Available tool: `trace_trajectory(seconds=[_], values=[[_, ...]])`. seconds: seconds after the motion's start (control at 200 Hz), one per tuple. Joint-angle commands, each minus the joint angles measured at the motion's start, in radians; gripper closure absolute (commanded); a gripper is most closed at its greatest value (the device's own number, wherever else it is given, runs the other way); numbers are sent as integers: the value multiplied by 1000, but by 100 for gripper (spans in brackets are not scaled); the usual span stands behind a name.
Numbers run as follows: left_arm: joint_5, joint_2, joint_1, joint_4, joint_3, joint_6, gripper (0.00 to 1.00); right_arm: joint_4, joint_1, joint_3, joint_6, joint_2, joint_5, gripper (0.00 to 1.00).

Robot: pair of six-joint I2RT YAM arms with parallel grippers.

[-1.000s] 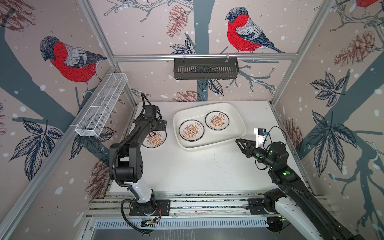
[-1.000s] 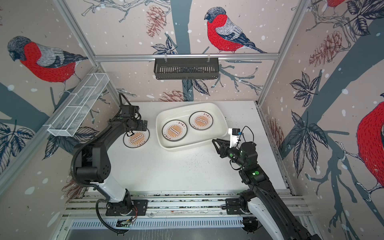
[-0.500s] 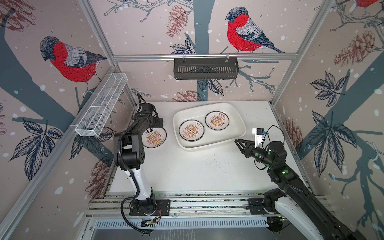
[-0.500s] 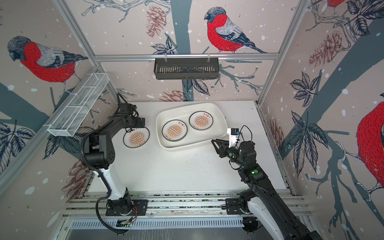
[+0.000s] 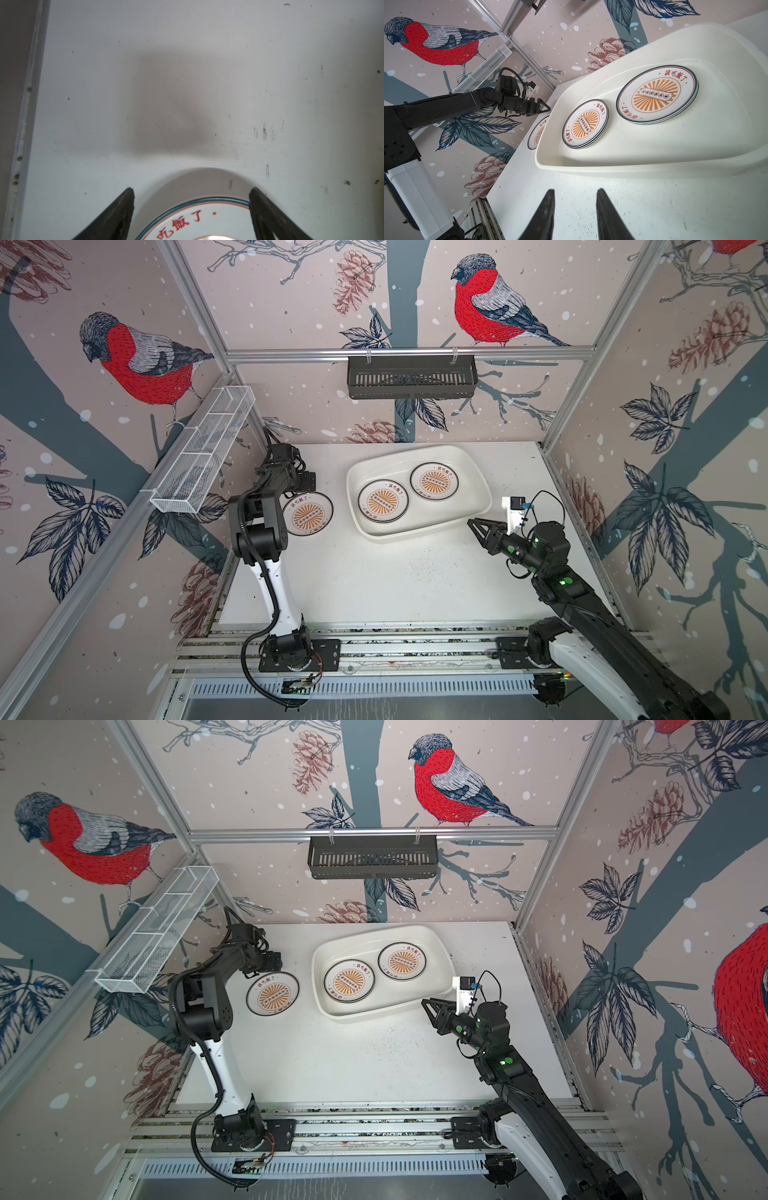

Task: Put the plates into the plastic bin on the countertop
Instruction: 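Lower the left gripper onto the edge of the last sunburst plate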

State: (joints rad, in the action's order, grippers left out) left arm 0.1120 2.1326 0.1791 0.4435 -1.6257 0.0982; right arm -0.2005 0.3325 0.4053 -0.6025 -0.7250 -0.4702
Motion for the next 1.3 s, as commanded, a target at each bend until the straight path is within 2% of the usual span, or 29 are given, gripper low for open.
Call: trace_trajectory(seconds=[0.0, 0.335, 0.936, 1.296], values=[[54, 18, 9, 42, -7, 29, 15, -51, 0, -3, -6, -4, -12, 64], [163, 62, 40, 118, -43, 91, 24, -74, 0, -3, -16, -19, -21, 65], [255, 33, 54, 176, -19, 159, 28, -84, 0, 0, -23, -19, -25, 65], [310, -6, 57, 212, 52, 222, 31, -91, -1, -6, -28, -18, -32, 65]])
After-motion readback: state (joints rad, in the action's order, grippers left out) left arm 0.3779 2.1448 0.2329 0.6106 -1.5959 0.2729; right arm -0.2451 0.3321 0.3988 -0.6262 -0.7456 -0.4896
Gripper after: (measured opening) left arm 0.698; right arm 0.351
